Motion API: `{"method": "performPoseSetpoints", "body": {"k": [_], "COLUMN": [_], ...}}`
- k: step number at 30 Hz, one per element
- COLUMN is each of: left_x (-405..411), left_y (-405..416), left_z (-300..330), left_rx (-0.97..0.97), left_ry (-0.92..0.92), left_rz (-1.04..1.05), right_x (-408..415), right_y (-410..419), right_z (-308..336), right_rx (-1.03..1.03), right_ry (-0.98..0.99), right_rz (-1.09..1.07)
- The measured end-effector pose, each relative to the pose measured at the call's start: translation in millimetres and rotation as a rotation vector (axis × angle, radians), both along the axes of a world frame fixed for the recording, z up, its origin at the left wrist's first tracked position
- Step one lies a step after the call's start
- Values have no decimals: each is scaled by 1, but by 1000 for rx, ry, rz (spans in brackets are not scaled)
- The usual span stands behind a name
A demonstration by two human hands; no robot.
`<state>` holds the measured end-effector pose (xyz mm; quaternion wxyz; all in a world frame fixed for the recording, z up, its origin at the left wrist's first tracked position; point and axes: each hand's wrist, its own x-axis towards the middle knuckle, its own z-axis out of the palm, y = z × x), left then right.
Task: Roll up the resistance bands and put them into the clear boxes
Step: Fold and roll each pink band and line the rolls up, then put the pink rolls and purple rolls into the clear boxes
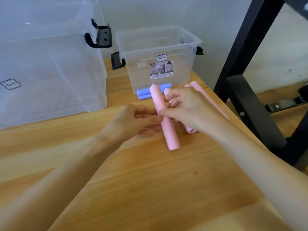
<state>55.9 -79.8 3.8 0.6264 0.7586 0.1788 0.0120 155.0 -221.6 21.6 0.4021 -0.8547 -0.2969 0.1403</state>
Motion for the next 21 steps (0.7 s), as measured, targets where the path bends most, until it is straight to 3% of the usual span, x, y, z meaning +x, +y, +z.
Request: {"method": "performPoseSetpoints", "body": {"k": [7, 21], "left_x": [26, 33], "left_y": [7, 0], "left_z": [-12, -10], "left_rx": [-58, -36], "left_ry": [84, 144], "left_rz": [59, 382], "right_x": [13, 6], "right_y": [9, 14], "right_z": [-6, 7], "right_rx": [-134, -164], "right_ry": [-92, 84], "right_rz": [-28, -60]}}
